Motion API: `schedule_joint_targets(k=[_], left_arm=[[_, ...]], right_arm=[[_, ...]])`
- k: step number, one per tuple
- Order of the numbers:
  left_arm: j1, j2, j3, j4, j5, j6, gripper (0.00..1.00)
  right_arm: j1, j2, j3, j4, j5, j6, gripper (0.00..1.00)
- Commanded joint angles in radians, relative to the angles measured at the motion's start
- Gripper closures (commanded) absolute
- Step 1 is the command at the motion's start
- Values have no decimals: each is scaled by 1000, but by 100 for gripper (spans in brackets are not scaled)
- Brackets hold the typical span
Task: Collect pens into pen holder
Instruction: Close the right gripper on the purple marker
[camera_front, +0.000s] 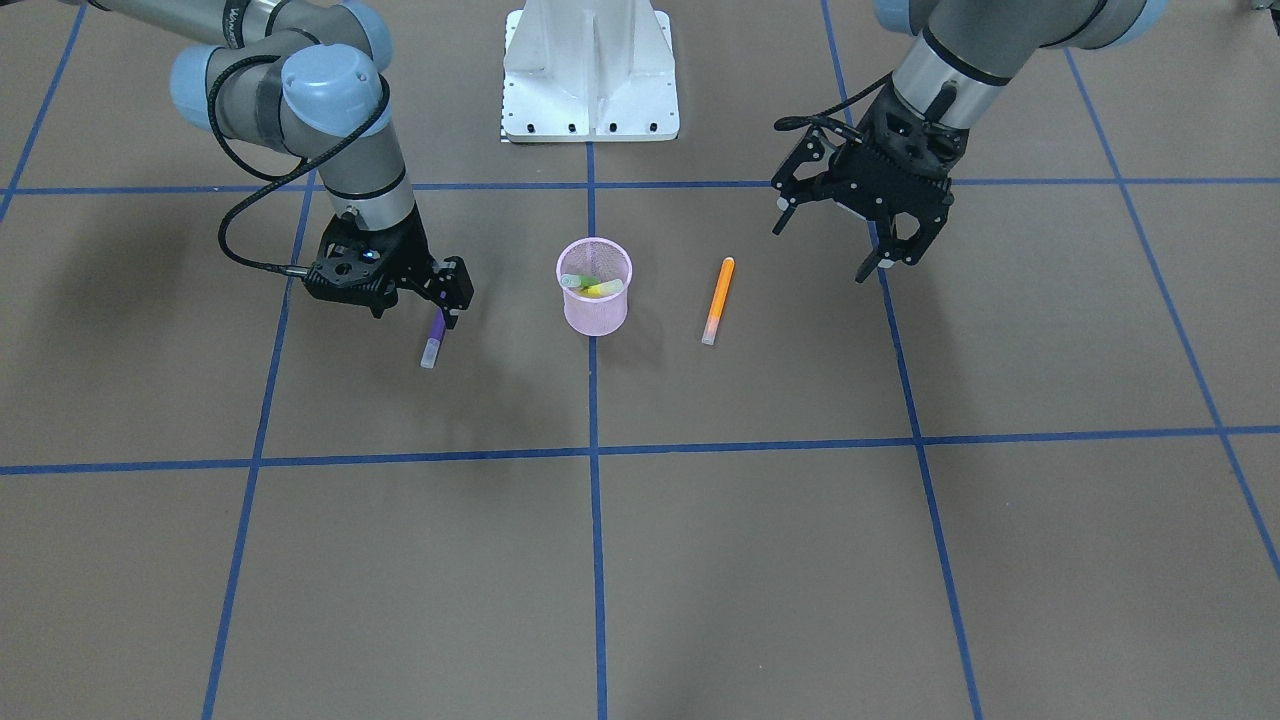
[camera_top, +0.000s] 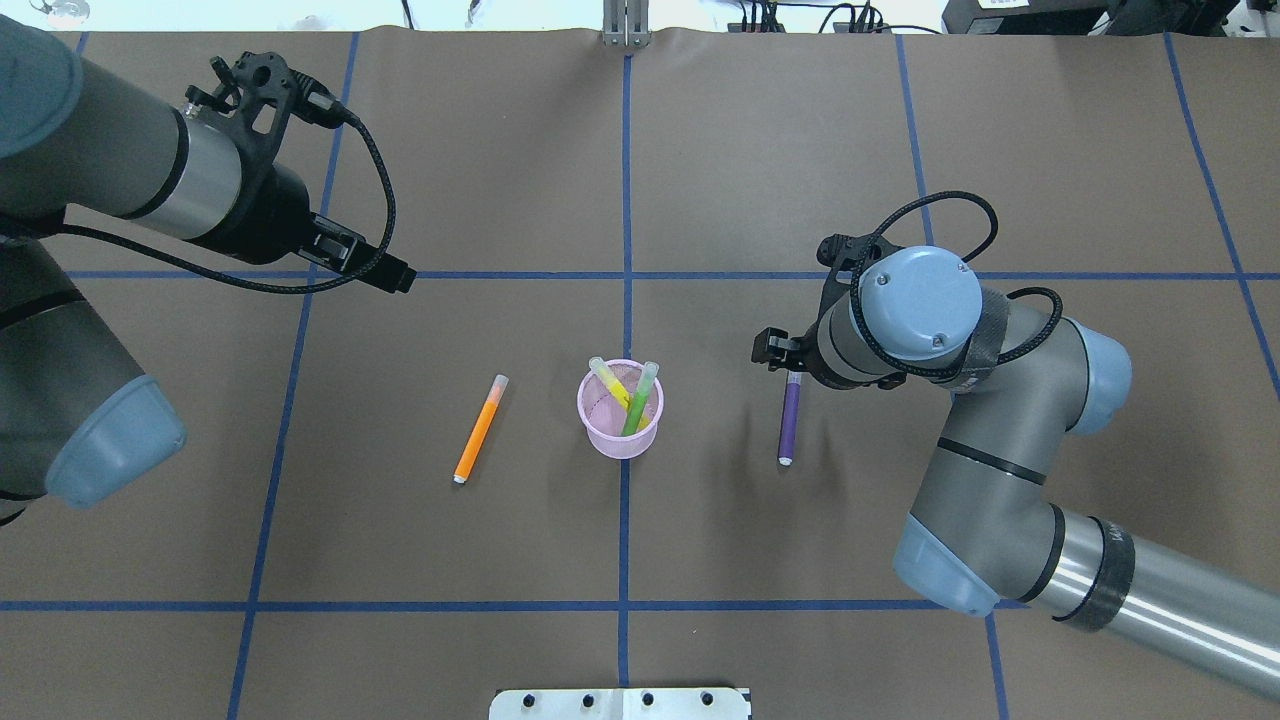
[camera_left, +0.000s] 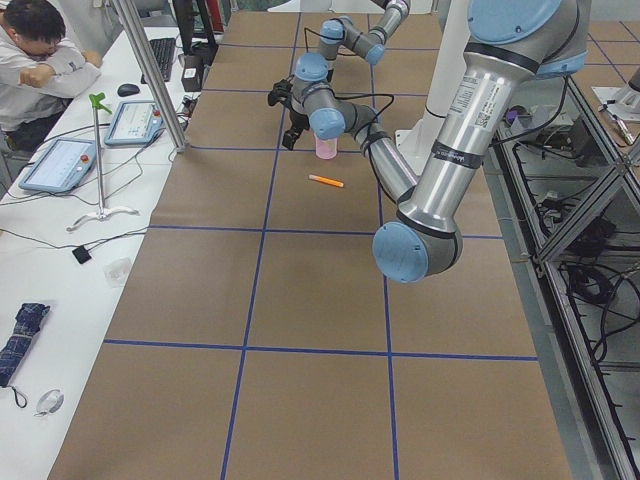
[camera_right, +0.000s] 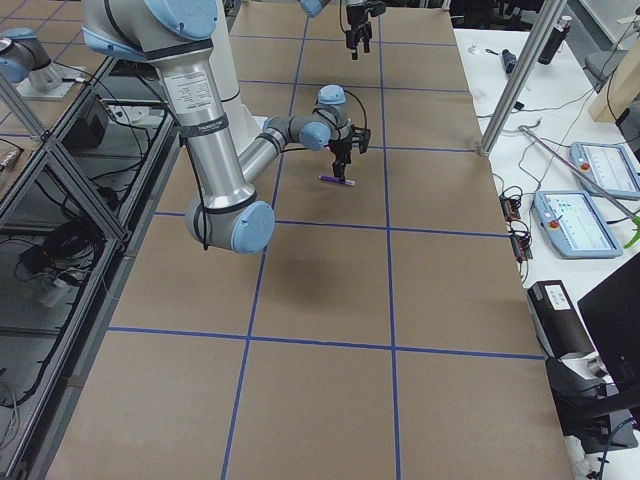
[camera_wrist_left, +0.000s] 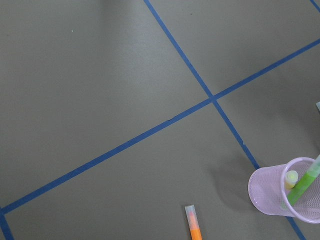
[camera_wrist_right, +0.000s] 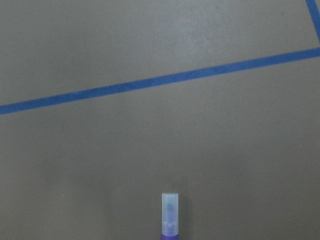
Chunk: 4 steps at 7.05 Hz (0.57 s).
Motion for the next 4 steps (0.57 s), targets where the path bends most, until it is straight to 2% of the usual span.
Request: schedule_joint_targets(k=[1, 3, 4], left_arm=[[1, 0, -10, -2, 1, -4, 0], [1, -3, -13, -2, 6, -6, 0], [2, -3, -14, -2, 27, -6, 0]], right_arm=[[-29, 13, -37, 6, -27, 7, 23], [-59, 19, -40, 7, -35, 5, 40], [-66, 19, -40, 7, -38, 5, 45]])
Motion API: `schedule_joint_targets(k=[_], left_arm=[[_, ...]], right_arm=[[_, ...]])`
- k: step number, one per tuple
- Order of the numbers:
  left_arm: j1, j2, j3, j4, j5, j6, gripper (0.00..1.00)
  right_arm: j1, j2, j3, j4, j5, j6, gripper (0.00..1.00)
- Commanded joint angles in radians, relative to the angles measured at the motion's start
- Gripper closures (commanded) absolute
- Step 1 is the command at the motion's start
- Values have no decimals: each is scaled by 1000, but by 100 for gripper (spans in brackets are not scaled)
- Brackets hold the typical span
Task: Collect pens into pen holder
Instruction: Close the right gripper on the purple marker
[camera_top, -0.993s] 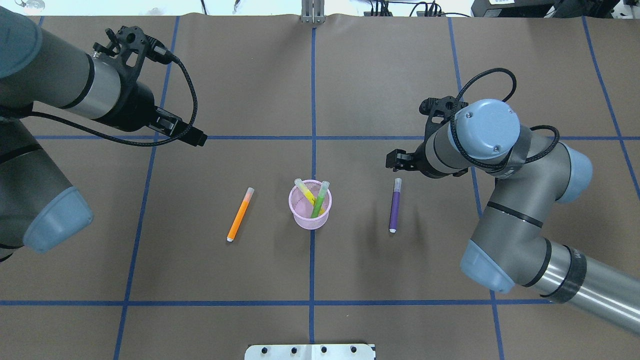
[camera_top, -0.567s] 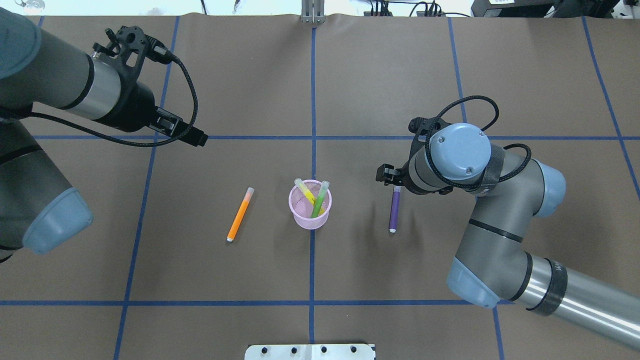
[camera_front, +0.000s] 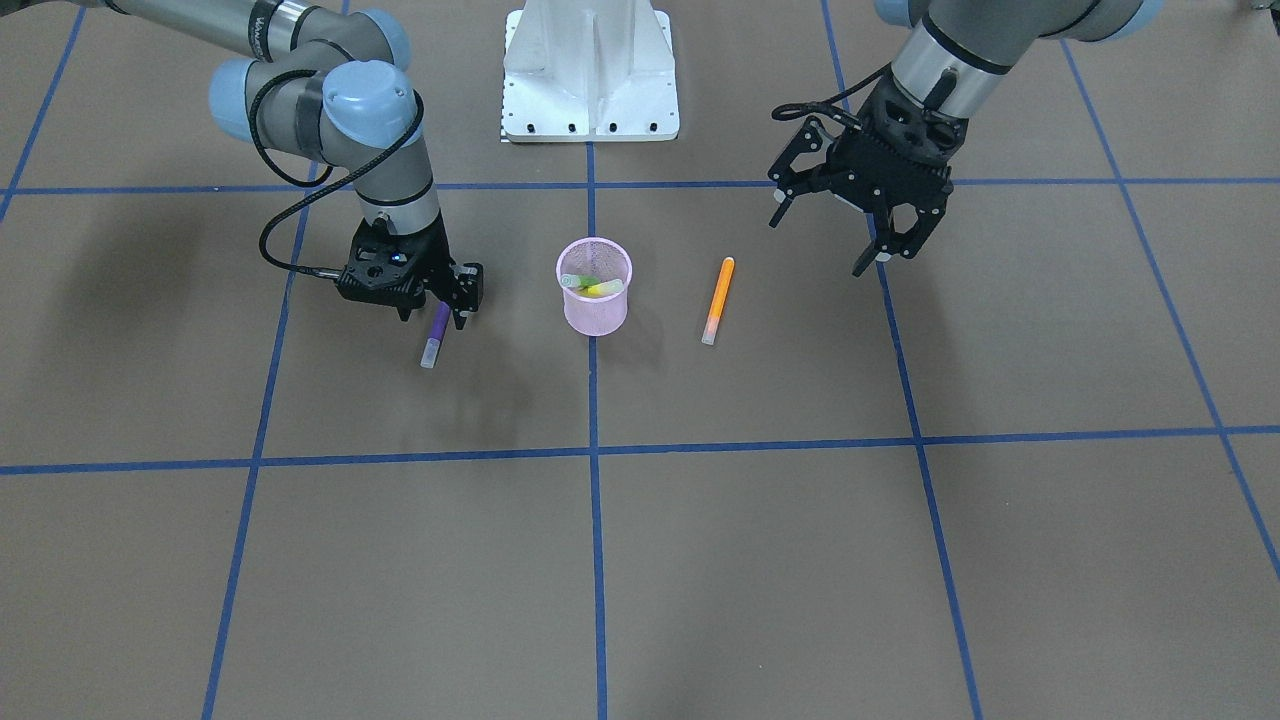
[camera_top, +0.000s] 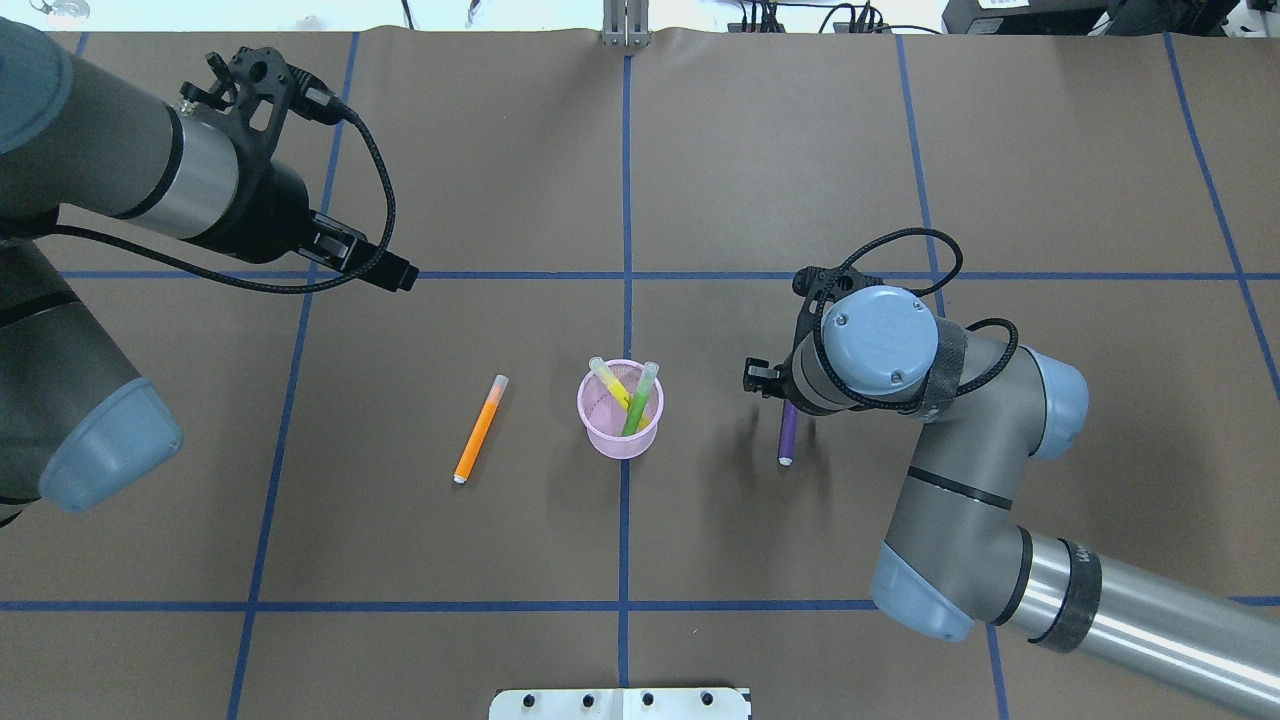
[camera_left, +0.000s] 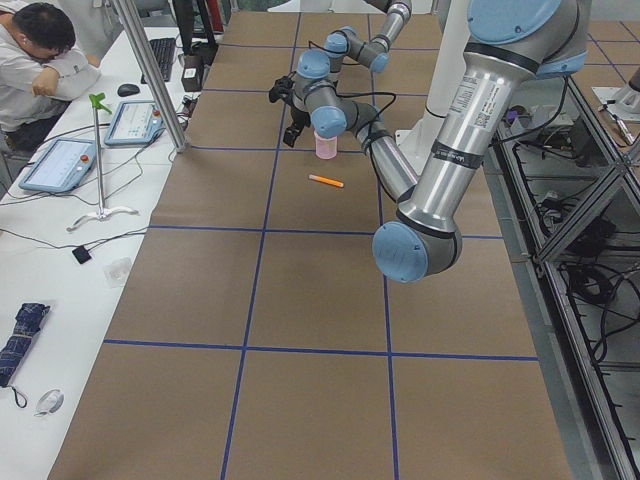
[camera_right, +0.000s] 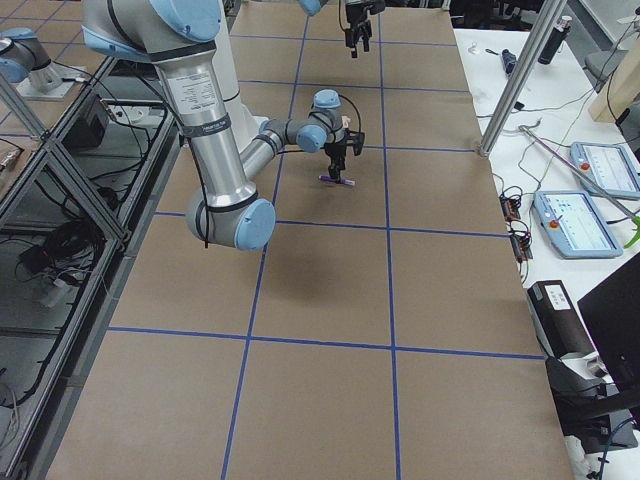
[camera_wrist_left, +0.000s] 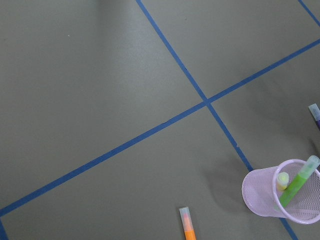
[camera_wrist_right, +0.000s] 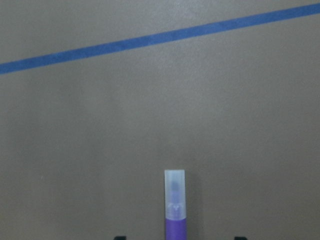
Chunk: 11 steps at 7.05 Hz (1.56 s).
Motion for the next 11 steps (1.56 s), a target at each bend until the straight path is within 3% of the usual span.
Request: schedule_joint_targets(k=[1, 4, 5, 6, 7, 9, 10, 11], left_arm=[[6, -1, -2, 0, 21, -2, 0], [7, -1, 0, 0, 21, -2, 0], [7, -2, 0, 0, 21, -2, 0], [7, -1, 1, 0, 21, -2, 0], [7, -1, 1, 0, 21, -2, 0], [7, -1, 1, 0, 21, -2, 0], [9, -1, 4, 0, 21, -1, 0], [13, -2, 18, -3, 19, 12, 0]], right_arm=[[-18, 2, -13, 1, -6, -8, 45], [-18, 0, -33, 1, -6, -20, 51], [-18, 0, -33, 1, -6, -24, 60], [-16, 5, -33, 1, -6, -25, 87], [-15, 5, -32, 1, -6, -27, 100], [0, 6, -21, 1, -6, -36, 100], [14, 6, -1, 2, -47, -74, 100], [14, 15, 46, 2, -160, -150, 100]])
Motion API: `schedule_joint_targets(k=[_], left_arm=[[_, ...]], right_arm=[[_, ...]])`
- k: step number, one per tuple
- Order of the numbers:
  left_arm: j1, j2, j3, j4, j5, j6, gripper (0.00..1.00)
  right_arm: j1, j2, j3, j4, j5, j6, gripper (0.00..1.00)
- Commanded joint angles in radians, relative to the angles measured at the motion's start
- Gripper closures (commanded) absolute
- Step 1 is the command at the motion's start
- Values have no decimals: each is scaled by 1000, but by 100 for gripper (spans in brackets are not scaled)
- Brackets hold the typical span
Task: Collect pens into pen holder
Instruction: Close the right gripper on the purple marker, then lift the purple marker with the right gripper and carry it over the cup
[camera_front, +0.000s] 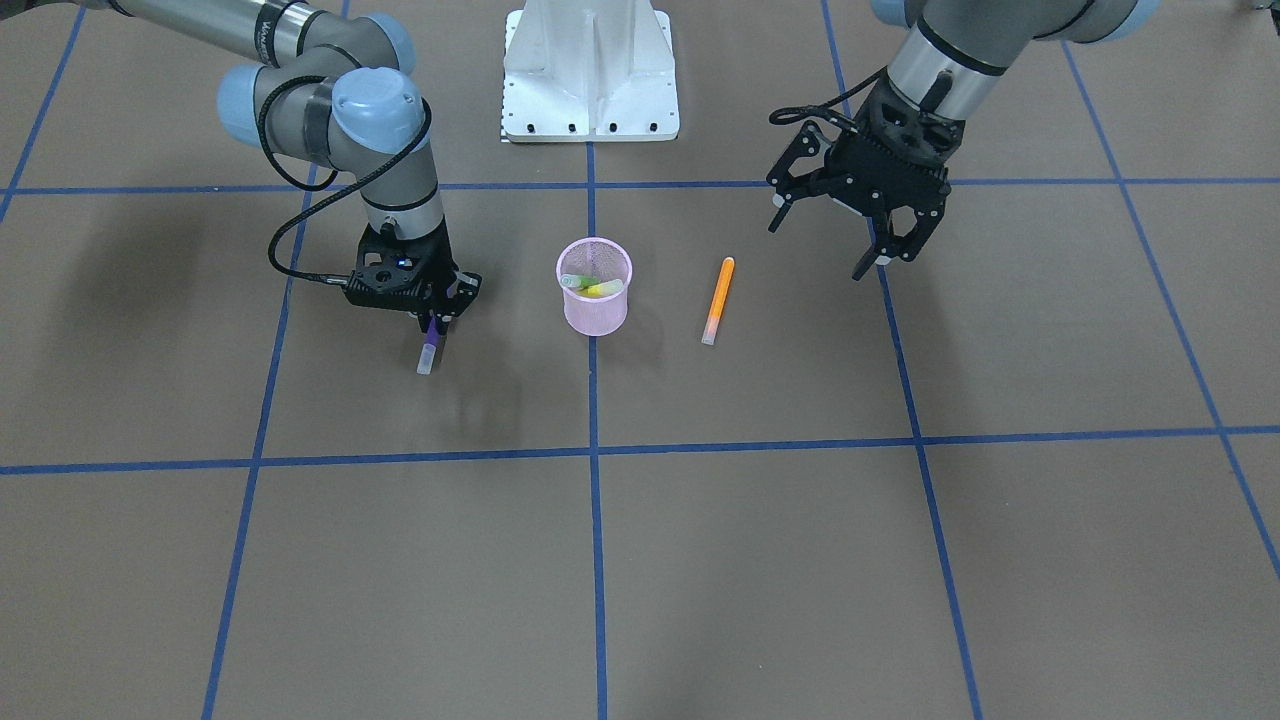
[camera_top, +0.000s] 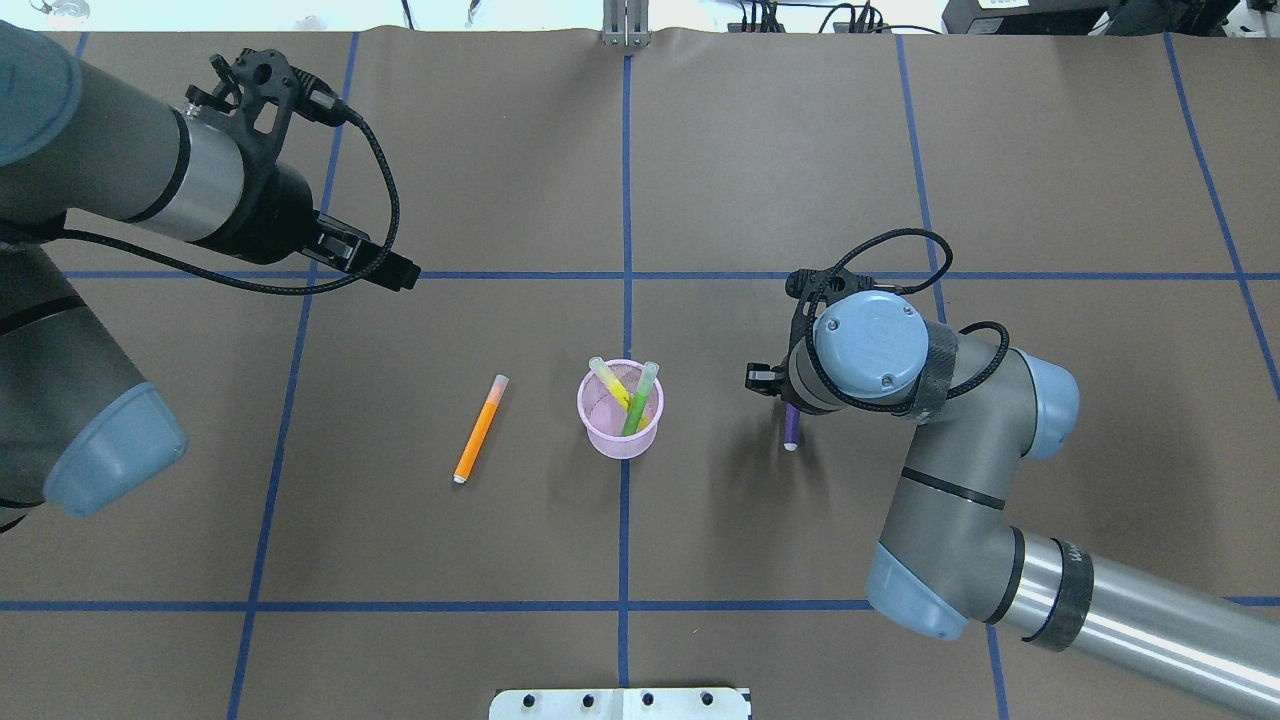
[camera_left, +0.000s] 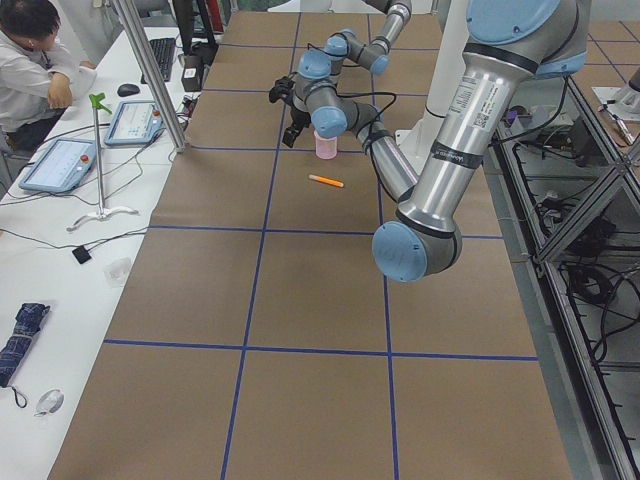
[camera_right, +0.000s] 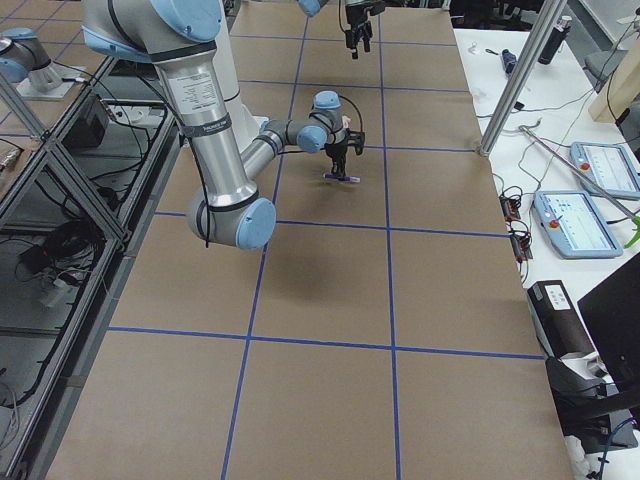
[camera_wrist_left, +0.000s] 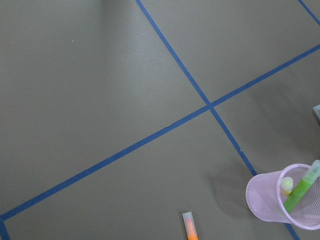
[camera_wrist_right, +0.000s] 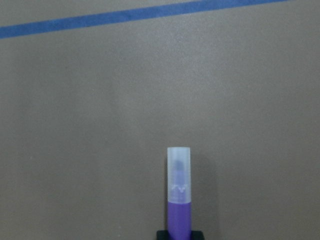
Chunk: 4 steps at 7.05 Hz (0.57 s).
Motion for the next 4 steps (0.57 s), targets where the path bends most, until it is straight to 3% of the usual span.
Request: schedule_joint_targets(k=[1, 2, 3, 4], left_arm=[[13, -6, 24, -2, -1, 12, 0], [28, -3, 27, -2, -1, 13, 0], [31, -1, 47, -2, -1, 13, 0], [33, -3, 65, -4, -1, 27, 0]], right_arm=[[5, 13, 100, 2, -164, -84, 100], [5, 30, 129, 46, -233, -84, 100], [-47, 33, 127, 165, -359, -110, 100], [-107, 58, 124, 200, -492, -156, 100]])
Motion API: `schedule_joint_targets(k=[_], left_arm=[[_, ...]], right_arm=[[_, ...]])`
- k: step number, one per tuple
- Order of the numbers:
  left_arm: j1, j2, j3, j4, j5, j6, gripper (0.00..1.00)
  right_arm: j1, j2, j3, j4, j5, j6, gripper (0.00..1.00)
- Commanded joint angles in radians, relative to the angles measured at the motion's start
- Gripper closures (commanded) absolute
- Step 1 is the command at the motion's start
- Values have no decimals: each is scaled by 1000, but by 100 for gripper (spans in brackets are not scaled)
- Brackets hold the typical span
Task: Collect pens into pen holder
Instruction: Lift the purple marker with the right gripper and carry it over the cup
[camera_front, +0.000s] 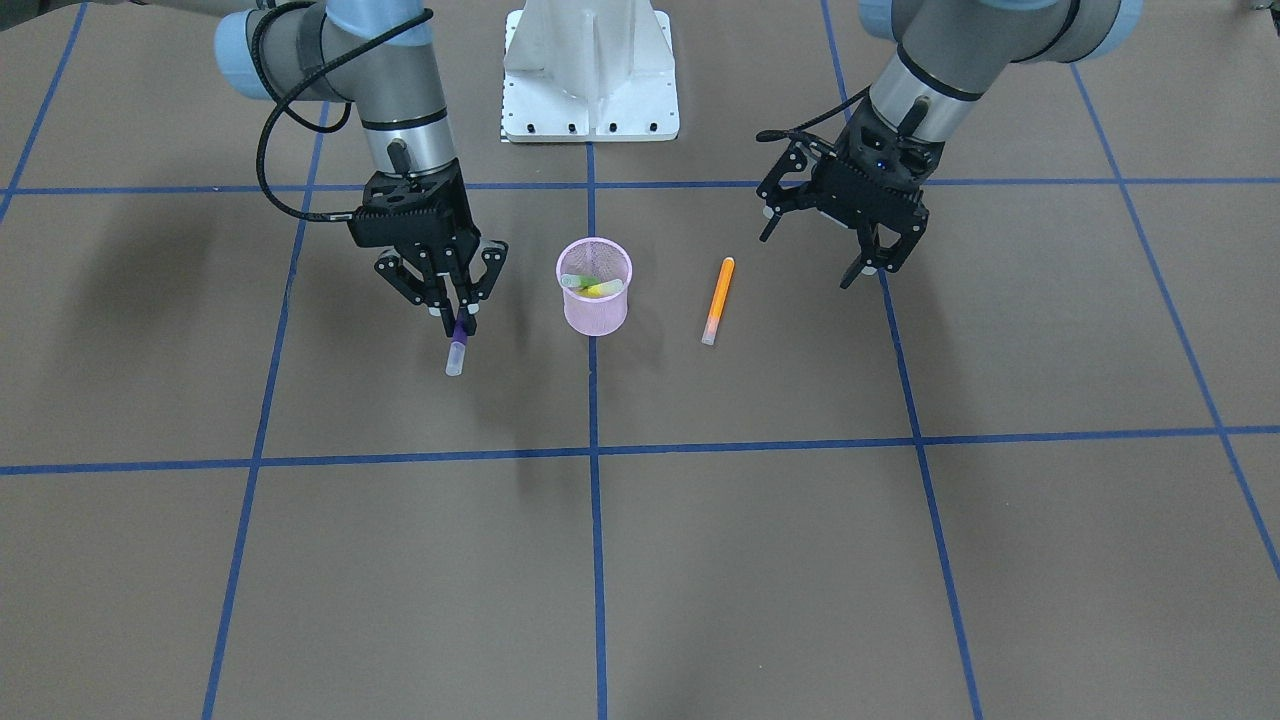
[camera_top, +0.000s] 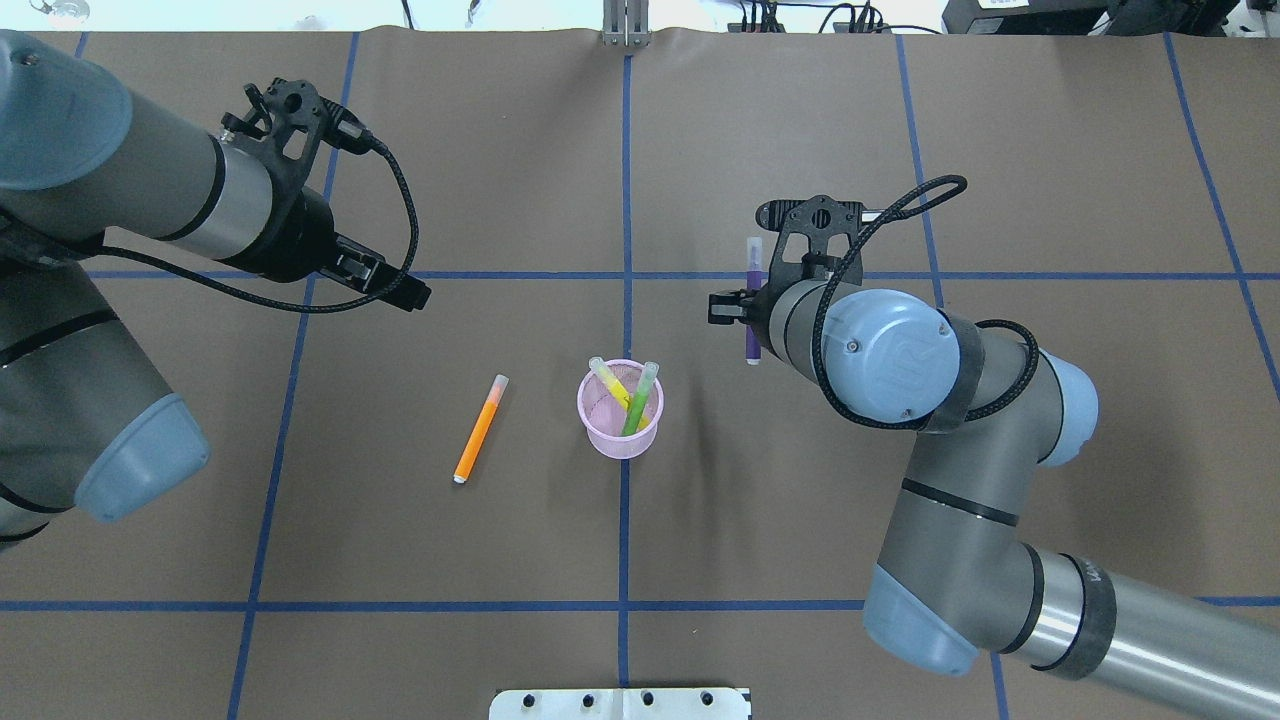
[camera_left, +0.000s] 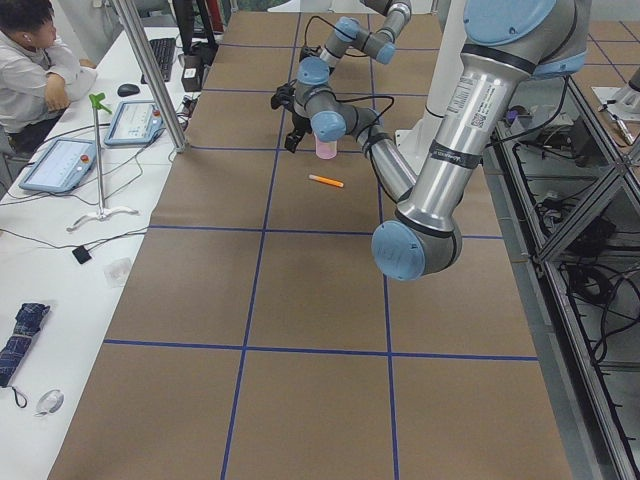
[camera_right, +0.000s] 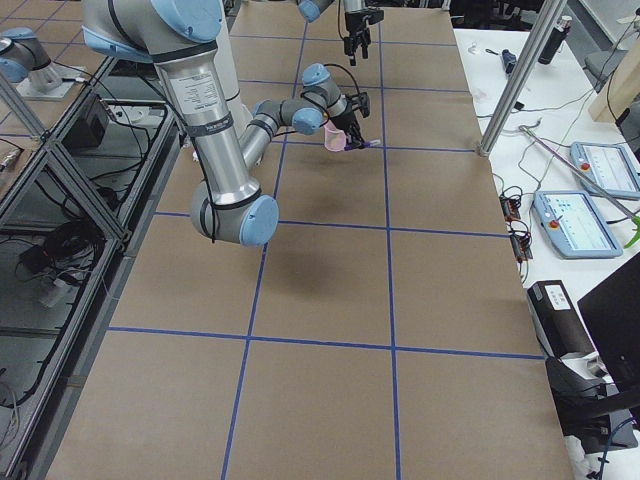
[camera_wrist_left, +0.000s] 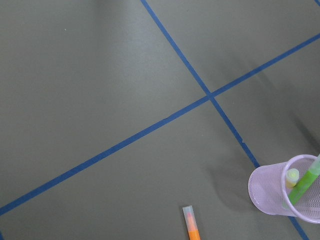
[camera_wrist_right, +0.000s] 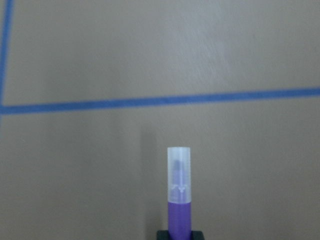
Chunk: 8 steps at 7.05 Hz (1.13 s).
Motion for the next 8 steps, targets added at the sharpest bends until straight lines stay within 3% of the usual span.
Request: schedule_joint_targets(k=[1, 3, 4, 6, 7, 8], left_arm=[[4, -3, 28, -1, -2, 26, 0], [4, 0, 37, -4, -2, 28, 0], [4, 0, 39, -4, -2, 28, 0], [4, 4, 40, -4, -2, 26, 0], [4, 4, 40, -4, -2, 26, 0], [4, 4, 40, -4, -2, 26, 0]], right_arm=[[-136, 63, -8, 70, -302, -52, 100], [-207, 128, -77, 69, -455, -51, 100], [-219, 177, -138, 69, -486, -51, 100], [-242, 179, -166, 69, -498, -49, 100], [-254, 176, -166, 67, -498, -49, 94], [-259, 174, -168, 66, -498, -38, 39]])
